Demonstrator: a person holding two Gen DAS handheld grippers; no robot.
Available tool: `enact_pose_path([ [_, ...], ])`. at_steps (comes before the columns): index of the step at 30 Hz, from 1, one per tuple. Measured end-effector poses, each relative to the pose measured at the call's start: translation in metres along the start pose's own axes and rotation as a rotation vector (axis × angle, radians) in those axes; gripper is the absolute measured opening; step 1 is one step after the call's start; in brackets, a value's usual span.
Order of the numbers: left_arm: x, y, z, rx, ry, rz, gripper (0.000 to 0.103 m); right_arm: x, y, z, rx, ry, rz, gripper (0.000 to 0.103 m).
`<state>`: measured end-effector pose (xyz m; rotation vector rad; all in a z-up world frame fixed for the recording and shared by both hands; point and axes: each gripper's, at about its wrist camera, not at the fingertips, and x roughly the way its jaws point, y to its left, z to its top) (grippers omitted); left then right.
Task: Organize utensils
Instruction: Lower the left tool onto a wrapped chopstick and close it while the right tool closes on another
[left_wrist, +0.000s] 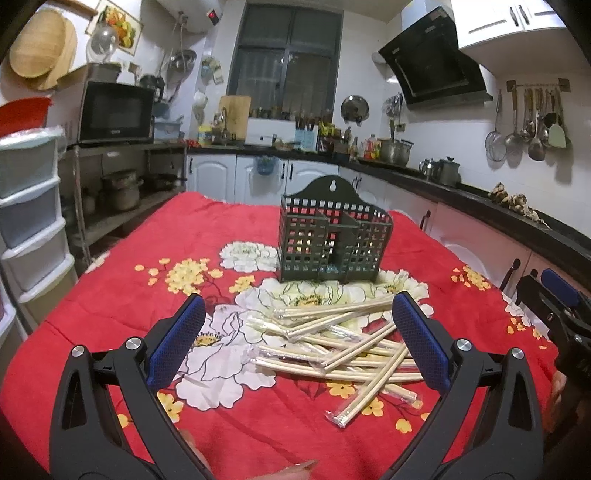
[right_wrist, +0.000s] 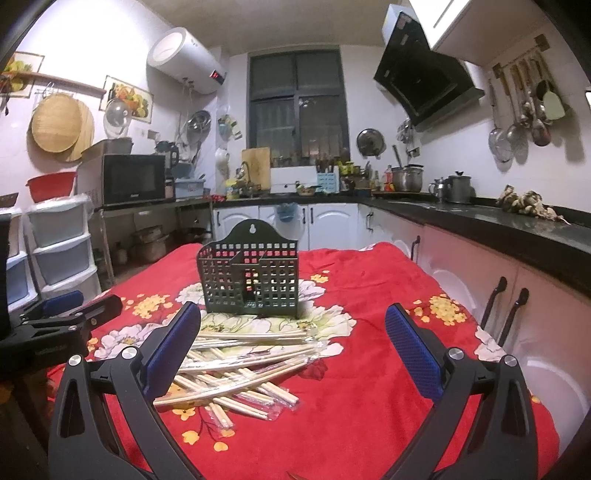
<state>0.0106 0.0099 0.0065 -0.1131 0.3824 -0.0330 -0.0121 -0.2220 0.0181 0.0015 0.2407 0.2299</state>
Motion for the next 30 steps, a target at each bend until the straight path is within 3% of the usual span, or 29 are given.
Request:
enact_pose_path([
  [6,0.015,0.014,0.011,-0.019,0.055,0.002,0.093,0.012,0.002,0.013,-0.024,0.029,0.038,0.097],
  [12,0.036,0.028,0.026,-0.031,0.110,-0.030,0.093,0.039,-0.005,0.031,0.001,0.119,0.078,0.097],
  [22,0.075,0.034,0.043,-0.045,0.229,-0.143,0.092,0.086,-0.033,0.039,0.013,0.257,0.018,0.096],
  [30,0.128,0.032,0.025,-0.102,0.426,-0.251,0.070,0.115,-0.053,0.018,0.050,0.389,0.028,0.077],
])
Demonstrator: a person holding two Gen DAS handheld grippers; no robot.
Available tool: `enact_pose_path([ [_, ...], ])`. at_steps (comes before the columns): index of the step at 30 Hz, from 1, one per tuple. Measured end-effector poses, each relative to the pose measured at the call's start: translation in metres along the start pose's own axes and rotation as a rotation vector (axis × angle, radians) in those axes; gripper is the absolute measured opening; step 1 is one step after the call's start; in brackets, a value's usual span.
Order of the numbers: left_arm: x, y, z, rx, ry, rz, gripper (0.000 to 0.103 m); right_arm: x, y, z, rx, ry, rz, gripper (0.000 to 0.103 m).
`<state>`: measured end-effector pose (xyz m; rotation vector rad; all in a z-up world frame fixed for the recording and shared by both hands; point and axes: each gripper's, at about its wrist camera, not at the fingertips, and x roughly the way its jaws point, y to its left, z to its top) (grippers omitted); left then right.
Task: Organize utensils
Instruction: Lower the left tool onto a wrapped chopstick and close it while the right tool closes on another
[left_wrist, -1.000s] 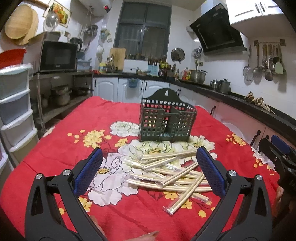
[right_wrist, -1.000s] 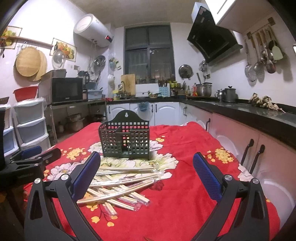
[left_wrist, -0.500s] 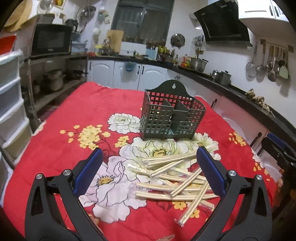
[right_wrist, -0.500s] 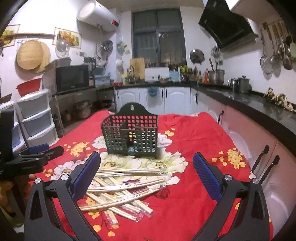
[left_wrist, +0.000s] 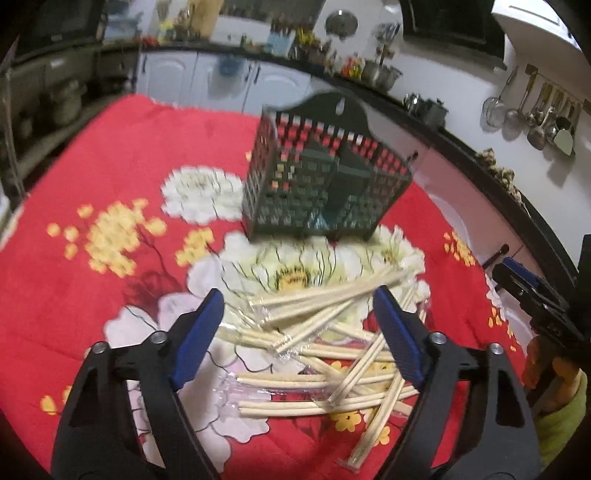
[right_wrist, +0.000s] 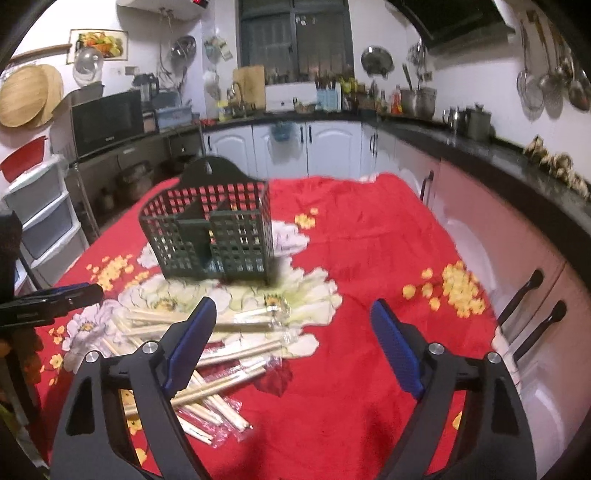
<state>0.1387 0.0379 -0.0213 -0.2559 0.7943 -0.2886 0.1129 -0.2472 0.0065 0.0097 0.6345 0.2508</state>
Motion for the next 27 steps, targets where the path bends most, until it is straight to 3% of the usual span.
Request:
enact_pose_path([
  [9,0.022,0.005,-0.012,-0.005,0.088,-0.062,0.066,0.035,-0.002,-0.022,0.020,0.145,0.070,0.064],
  [16,0.030,0.010,-0.005,-0.014,0.106,-0.066,0.059,0.051,0.008,-0.030,0.012,0.194,0.105,0.053],
  [20,0.037,0.014,-0.003,-0.029,0.123,-0.049,0.058,0.056,0.007,-0.030,0.020,0.203,0.105,0.051],
  [27,0.045,0.023,-0.004,-0.069,0.133,-0.050,0.047,0.070,0.000,-0.031,0.073,0.254,0.140,0.046],
])
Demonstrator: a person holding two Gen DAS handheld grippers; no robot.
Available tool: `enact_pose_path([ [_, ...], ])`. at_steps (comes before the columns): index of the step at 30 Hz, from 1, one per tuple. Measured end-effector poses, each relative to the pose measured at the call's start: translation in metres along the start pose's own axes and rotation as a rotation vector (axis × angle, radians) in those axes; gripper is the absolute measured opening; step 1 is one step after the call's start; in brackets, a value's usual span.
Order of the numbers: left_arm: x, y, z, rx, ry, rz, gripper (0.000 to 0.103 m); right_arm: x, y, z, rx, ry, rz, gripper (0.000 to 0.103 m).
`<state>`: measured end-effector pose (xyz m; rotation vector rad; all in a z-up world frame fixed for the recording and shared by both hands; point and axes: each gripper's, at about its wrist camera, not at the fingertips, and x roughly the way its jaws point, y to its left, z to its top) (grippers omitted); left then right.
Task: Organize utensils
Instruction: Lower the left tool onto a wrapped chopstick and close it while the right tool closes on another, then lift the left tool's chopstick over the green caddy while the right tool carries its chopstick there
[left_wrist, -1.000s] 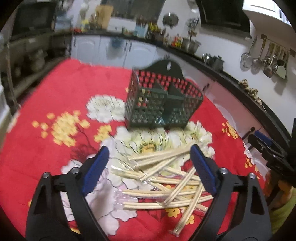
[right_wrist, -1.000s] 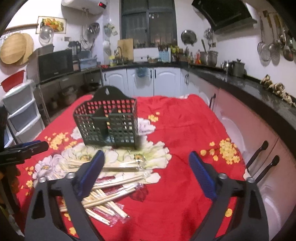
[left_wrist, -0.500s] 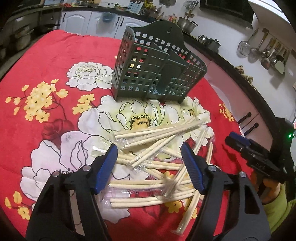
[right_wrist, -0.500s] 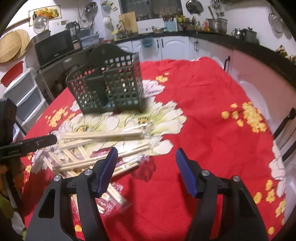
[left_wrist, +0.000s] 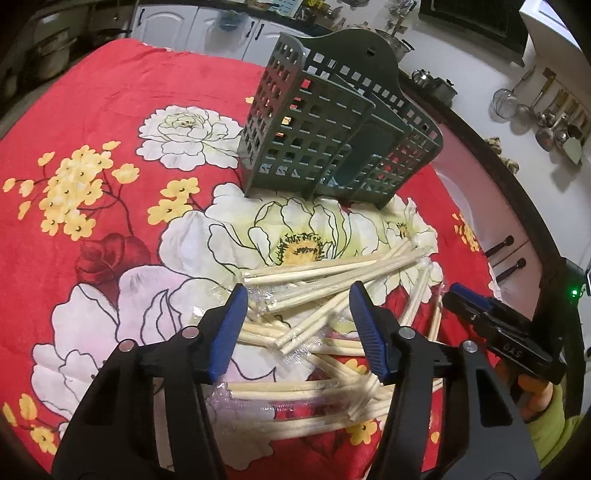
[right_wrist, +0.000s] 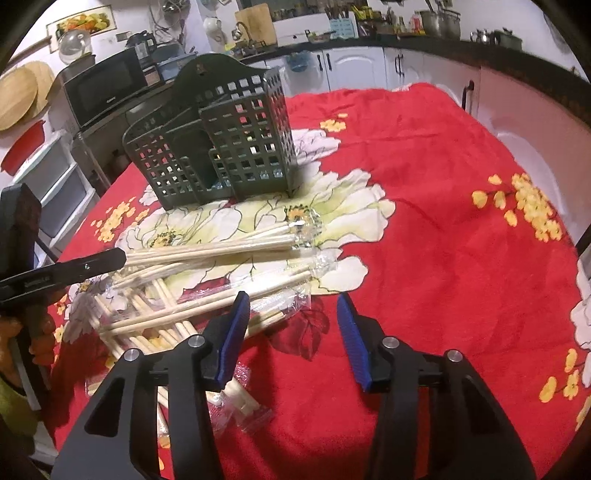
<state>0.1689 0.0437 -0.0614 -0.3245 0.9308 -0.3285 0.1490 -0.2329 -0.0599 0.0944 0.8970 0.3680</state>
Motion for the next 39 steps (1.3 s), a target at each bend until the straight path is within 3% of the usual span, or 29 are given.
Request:
enact_pose_path([
  [8,0.002,0.006,-0.005,-0.012,0.011,0.002,0.018,0.012,-0.012,0.004,0.076,0.025,0.037,0.039],
  [12,0.004,0.007,-0.006,-0.011,0.015,-0.011,0.011,0.016,-0.017,0.005,0.108,0.031,0.060,0.028],
  [15,0.004,0.006,-0.006,-0.009,0.014,-0.020,0.007,0.016,-0.020,0.005,0.122,0.033,0.078,0.011],
  [17,0.003,0.006,-0.007,-0.005,0.010,-0.027,0.005,0.015,-0.020,0.004,0.120,0.026,0.085,0.007],
  [27,-0.007,-0.003,-0.007,0.029,-0.023,-0.073,0.001,-0.012,-0.013,0.007,0.079,-0.063,0.066,0.006],
  [39,-0.050,-0.042,0.018,0.131,-0.142,-0.113,0.000,-0.073,0.017,0.031,-0.023,-0.241,0.116,0.005],
])
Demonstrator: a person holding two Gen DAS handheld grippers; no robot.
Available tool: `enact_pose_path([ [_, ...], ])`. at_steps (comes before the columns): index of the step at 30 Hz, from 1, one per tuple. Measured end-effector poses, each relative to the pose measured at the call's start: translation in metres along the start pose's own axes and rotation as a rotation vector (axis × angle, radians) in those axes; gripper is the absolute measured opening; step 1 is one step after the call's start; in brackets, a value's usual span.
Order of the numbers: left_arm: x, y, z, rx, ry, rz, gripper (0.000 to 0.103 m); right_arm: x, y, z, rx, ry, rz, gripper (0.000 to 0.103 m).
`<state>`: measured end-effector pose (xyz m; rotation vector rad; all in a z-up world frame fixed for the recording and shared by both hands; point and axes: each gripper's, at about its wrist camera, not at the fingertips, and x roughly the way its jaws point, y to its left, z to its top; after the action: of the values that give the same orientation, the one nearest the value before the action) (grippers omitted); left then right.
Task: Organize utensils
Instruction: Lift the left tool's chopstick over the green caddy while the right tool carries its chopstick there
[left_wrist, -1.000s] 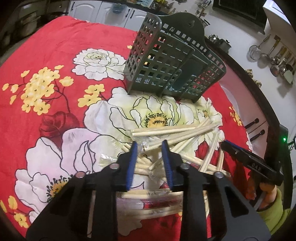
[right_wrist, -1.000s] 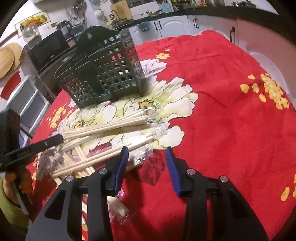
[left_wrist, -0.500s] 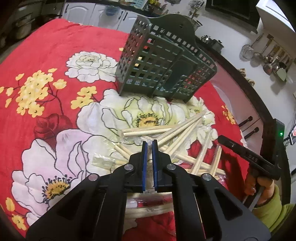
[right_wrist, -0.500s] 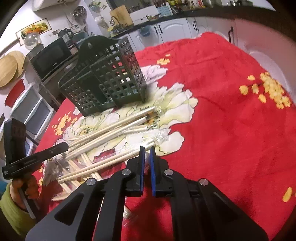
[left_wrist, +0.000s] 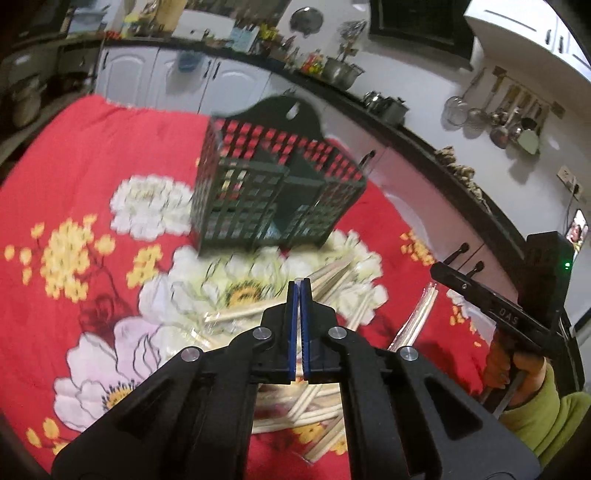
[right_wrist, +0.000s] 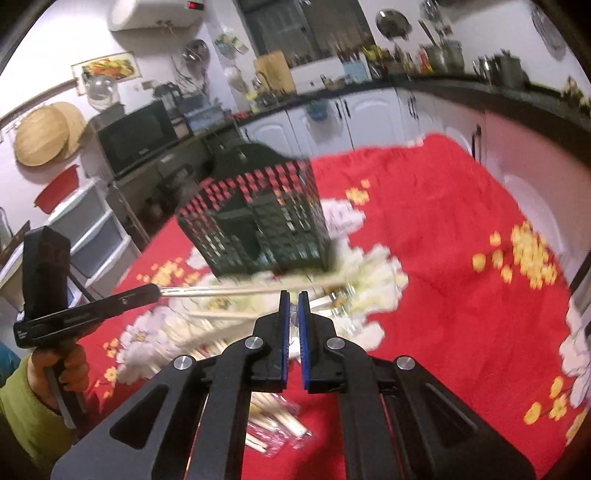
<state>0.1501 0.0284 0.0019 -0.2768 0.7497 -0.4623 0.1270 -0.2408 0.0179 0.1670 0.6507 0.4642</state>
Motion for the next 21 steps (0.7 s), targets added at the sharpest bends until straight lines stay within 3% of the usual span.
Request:
enact_pose_path([
  [8,-0.017,-0.023,0.030,0.060,-0.071,-0.030,0.000,-0.033,0.021,0.035,-0.083,-0.119,0.016,0.004],
  [21,-0.036,-0.060,0.062,0.151,-0.138,-0.059,0.000,-0.059,0.036,0.070,-0.160,-0.215,-0.005,0.003],
])
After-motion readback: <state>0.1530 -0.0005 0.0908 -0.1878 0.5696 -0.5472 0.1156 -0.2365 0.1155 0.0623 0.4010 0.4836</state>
